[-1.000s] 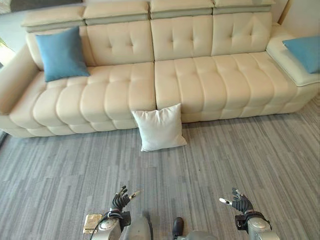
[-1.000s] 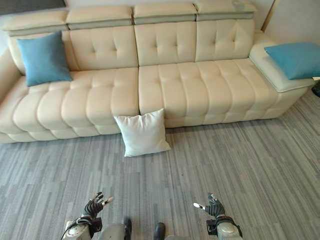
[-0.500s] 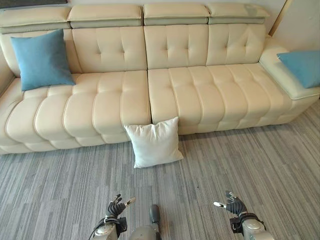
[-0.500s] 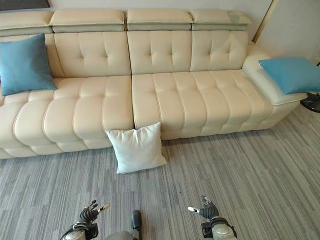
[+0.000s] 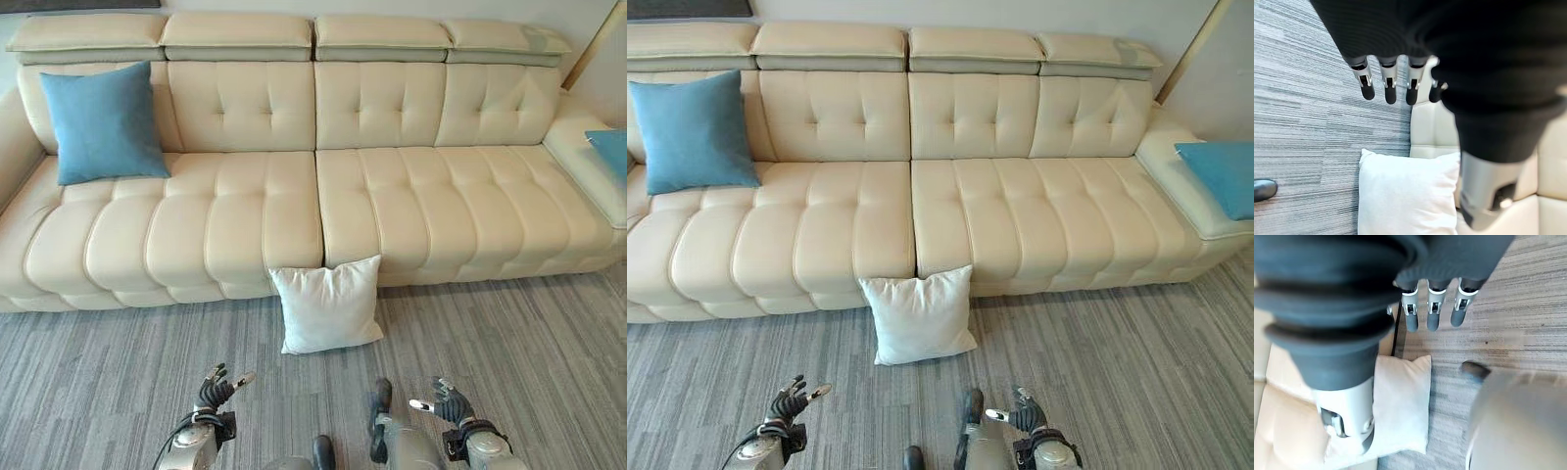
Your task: Pick up all the scattered cushions and arrange them neatly on the sofa.
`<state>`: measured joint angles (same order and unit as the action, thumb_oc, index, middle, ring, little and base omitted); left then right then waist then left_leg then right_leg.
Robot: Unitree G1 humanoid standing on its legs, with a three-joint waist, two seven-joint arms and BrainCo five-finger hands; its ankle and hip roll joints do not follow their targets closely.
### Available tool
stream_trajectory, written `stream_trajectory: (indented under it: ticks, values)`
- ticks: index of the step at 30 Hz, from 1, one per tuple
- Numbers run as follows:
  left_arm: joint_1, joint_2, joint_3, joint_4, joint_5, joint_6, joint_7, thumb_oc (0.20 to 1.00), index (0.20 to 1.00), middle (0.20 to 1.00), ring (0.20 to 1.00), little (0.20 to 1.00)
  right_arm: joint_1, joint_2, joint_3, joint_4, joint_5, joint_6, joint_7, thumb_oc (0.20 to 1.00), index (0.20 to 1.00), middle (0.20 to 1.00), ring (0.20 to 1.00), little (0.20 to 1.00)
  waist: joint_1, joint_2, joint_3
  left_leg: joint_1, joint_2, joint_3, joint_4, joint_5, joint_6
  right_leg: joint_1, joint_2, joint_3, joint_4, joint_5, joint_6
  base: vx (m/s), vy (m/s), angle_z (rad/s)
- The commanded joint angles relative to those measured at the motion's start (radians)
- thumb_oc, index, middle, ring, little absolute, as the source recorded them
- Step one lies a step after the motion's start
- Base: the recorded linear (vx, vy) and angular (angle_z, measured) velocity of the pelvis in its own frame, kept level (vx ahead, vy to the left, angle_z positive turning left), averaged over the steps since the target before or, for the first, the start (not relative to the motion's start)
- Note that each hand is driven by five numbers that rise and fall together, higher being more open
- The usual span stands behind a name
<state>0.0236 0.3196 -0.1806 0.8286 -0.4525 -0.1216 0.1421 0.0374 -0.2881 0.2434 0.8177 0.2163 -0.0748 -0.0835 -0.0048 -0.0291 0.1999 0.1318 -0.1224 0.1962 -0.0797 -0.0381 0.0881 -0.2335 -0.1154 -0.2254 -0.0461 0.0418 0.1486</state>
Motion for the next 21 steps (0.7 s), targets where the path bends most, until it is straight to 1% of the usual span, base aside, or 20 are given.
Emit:
stream_trajectory:
  ticks: [1, 2, 4, 5, 7, 8, 9, 10, 11, 12, 13, 15, 16, 17, 18, 19, 20, 21]
  values:
    - [-0.042, -0.004, 0.029, -0.041, 0.026, -0.044, -0.014, 1.000, 1.000, 1.000, 1.000, 1.000, -0.036, -0.027, -0.024, -0.014, -0.006, -0.011, -0.011, 1.000, 1.000, 1.000, 1.000, 1.000, -0.010, 0.001, 0.027, 0.073, 0.115, -0.012, -0.008, -0.066, -0.097, 0.137, -0.008, -0.011, -0.041, 0.032, 0.019, 0.38, -0.181, 0.00]
    - [-0.034, -0.011, 0.029, -0.043, 0.023, -0.046, -0.013, 1.000, 1.000, 1.000, 1.000, 1.000, -0.031, -0.028, -0.024, -0.009, -0.007, -0.012, -0.010, 1.000, 1.000, 1.000, 1.000, 1.000, -0.009, 0.002, 0.019, 0.094, 0.117, -0.013, -0.008, -0.073, -0.099, 0.154, -0.005, -0.016, -0.041, 0.046, 0.012, 0.40, -0.195, 0.21]
    - [-0.028, -0.023, 0.024, -0.037, 0.018, -0.042, -0.018, 1.000, 1.000, 1.000, 1.000, 1.000, -0.032, -0.039, -0.027, -0.003, -0.003, -0.013, -0.010, 1.000, 1.000, 1.000, 1.000, 1.000, -0.014, 0.010, 0.005, 0.108, 0.133, -0.026, 0.026, -0.084, -0.111, 0.186, 0.004, -0.025, -0.041, 0.042, -0.003, 0.39, -0.237, 0.15]
    - [-0.024, -0.031, 0.025, -0.032, 0.010, -0.042, -0.018, 1.000, 1.000, 1.000, 1.000, 1.000, -0.032, -0.045, -0.028, -0.001, -0.001, -0.016, -0.009, 1.000, 1.000, 1.000, 1.000, 1.000, -0.017, 0.016, -0.001, 0.102, 0.146, -0.031, 0.070, -0.074, -0.123, 0.203, 0.012, -0.033, -0.041, 0.032, -0.015, 0.34, -0.268, 0.04]
    - [-0.024, -0.042, 0.023, -0.026, -0.001, -0.041, -0.018, 1.000, 1.000, 1.000, 1.000, 1.000, -0.036, -0.054, -0.026, -0.001, 0.011, -0.023, -0.008, 1.000, 1.000, 1.000, 1.000, 1.000, -0.021, 0.023, -0.005, 0.074, 0.167, -0.039, 0.181, -0.033, -0.155, 0.230, 0.025, -0.034, -0.033, 0.005, -0.039, 0.31, -0.278, 0.16]
    - [-0.025, -0.044, 0.020, -0.033, -0.009, -0.042, -0.016, 1.000, 1.000, 1.000, 1.000, 1.000, -0.037, -0.058, -0.020, -0.003, 0.016, -0.025, -0.007, 1.000, 1.000, 1.000, 1.000, 1.000, -0.021, 0.024, -0.001, 0.035, 0.183, -0.049, 0.289, 0.004, -0.180, 0.253, 0.037, -0.034, -0.033, -0.020, -0.062, 0.23, -0.269, 0.25]
    - [-0.026, -0.046, 0.016, -0.039, -0.019, -0.043, -0.017, 1.000, 1.000, 1.000, 1.000, 1.000, -0.039, -0.063, -0.018, -0.015, 0.021, -0.028, -0.007, 1.000, 1.000, 1.000, 1.000, 1.000, -0.019, 0.021, 0.007, 0.001, 0.184, -0.060, 0.352, 0.033, -0.189, 0.272, 0.040, -0.035, -0.038, -0.033, -0.075, 0.22, -0.276, 0.30]
    - [-0.032, -0.048, 0.009, -0.048, -0.026, -0.047, -0.013, 1.000, 1.000, 1.000, 1.000, 1.000, -0.043, -0.071, -0.014, -0.015, 0.022, -0.030, -0.008, 1.000, 1.000, 1.000, 1.000, 1.000, -0.019, 0.019, 0.019, -0.045, 0.184, -0.083, 0.461, 0.055, -0.200, 0.289, 0.043, -0.036, -0.036, -0.047, -0.090, 0.17, -0.218, 0.18]
    - [-0.036, -0.048, 0.005, -0.052, -0.031, -0.047, -0.014, 1.000, 1.000, 1.000, 1.000, 1.000, -0.047, -0.076, -0.013, -0.007, 0.019, -0.028, -0.011, 1.000, 1.000, 1.000, 1.000, 1.000, -0.014, 0.015, 0.029, -0.069, 0.182, -0.094, 0.508, 0.068, -0.206, 0.304, 0.043, -0.036, -0.038, -0.058, -0.100, 0.11, -0.139, 0.02]
    - [-0.036, -0.048, 0.005, -0.052, -0.032, -0.047, -0.014, 1.000, 1.000, 1.000, 1.000, 1.000, -0.047, -0.076, -0.013, -0.007, 0.019, -0.028, -0.011, 1.000, 1.000, 1.000, 1.000, 1.000, -0.015, 0.015, 0.029, -0.071, 0.183, -0.096, 0.511, 0.067, -0.206, 0.304, 0.044, -0.037, -0.038, -0.058, -0.100, 0.15, -0.170, -0.19]
    - [-0.041, -0.052, -0.001, -0.051, -0.038, -0.045, -0.011, 1.000, 1.000, 1.000, 1.000, 1.000, -0.049, -0.081, -0.012, -0.011, 0.019, -0.026, -0.016, 1.000, 1.000, 1.000, 1.000, 1.000, -0.009, 0.004, 0.043, -0.115, 0.188, -0.096, 0.541, 0.068, -0.202, 0.329, 0.042, -0.041, -0.039, -0.079, -0.113, 0.16, -0.152, -0.20]
    - [-0.033, -0.056, -0.003, -0.052, -0.036, -0.040, -0.011, 1.000, 1.000, 1.000, 1.000, 1.000, -0.045, -0.083, -0.012, -0.020, 0.021, -0.024, -0.015, 1.000, 1.000, 1.000, 1.000, 1.000, -0.005, -0.005, 0.045, -0.139, 0.182, -0.091, 0.481, 0.043, -0.189, 0.342, 0.040, -0.041, -0.041, -0.092, -0.113, 0.19, -0.118, -0.04]
    - [-0.029, -0.057, -0.003, -0.052, -0.038, -0.039, -0.011, 1.000, 1.000, 1.000, 1.000, 1.000, -0.045, -0.082, -0.013, -0.012, 0.026, -0.025, -0.015, 1.000, 1.000, 1.000, 1.000, 1.000, -0.005, -0.008, 0.042, -0.138, 0.182, -0.083, 0.417, 0.029, -0.180, 0.344, 0.038, -0.040, -0.041, -0.099, -0.109, 0.19, -0.032, 0.04]
    - [-0.022, -0.058, -0.005, -0.049, -0.036, -0.037, -0.008, 1.000, 1.000, 1.000, 1.000, 1.000, -0.045, -0.080, -0.013, -0.006, 0.026, -0.025, -0.018, 1.000, 1.000, 1.000, 1.000, 1.000, -0.003, -0.011, 0.038, -0.129, 0.183, -0.075, 0.324, 0.003, -0.167, 0.351, 0.037, -0.041, -0.041, -0.106, -0.104, 0.22, -0.011, -0.03]
    - [-0.021, -0.064, -0.006, -0.033, -0.032, -0.032, -0.007, 1.000, 1.000, 1.000, 1.000, 1.000, -0.045, -0.077, -0.010, -0.002, 0.027, -0.025, -0.020, 1.000, 1.000, 1.000, 1.000, 1.000, -0.004, -0.011, 0.033, -0.126, 0.187, -0.080, 0.208, 0.008, -0.160, 0.356, 0.038, -0.047, -0.041, -0.113, -0.101, 0.16, 0.001, -0.06]
    - [-0.021, -0.063, -0.006, -0.032, -0.032, -0.032, -0.007, 1.000, 1.000, 1.000, 1.000, 1.000, -0.046, -0.077, -0.010, -0.002, 0.027, -0.025, -0.020, 1.000, 1.000, 1.000, 1.000, 1.000, -0.004, -0.011, 0.032, -0.126, 0.186, -0.081, 0.205, 0.011, -0.160, 0.356, 0.037, -0.048, -0.041, -0.113, -0.100, 0.14, 0.010, -0.01]
    - [-0.021, -0.066, -0.007, -0.024, -0.032, -0.032, -0.003, 1.000, 1.000, 1.000, 1.000, 1.000, -0.044, -0.074, -0.006, 0.002, 0.026, -0.025, -0.020, 1.000, 1.000, 1.000, 1.000, 1.000, -0.004, -0.010, 0.030, -0.123, 0.191, -0.084, 0.152, 0.024, -0.158, 0.363, 0.040, -0.049, -0.041, -0.121, -0.103, 0.13, 0.028, 0.08]
    - [-0.021, -0.067, -0.006, -0.021, -0.031, -0.032, 0.002, 1.000, 1.000, 1.000, 1.000, 1.000, -0.041, -0.073, -0.002, 0.009, 0.023, -0.025, -0.021, 1.000, 1.000, 1.000, 1.000, 1.000, -0.005, -0.004, 0.026, -0.132, 0.200, -0.093, 0.090, 0.067, -0.163, 0.368, 0.048, -0.054, -0.041, -0.130, -0.107, 0.27, 0.078, 0.08]
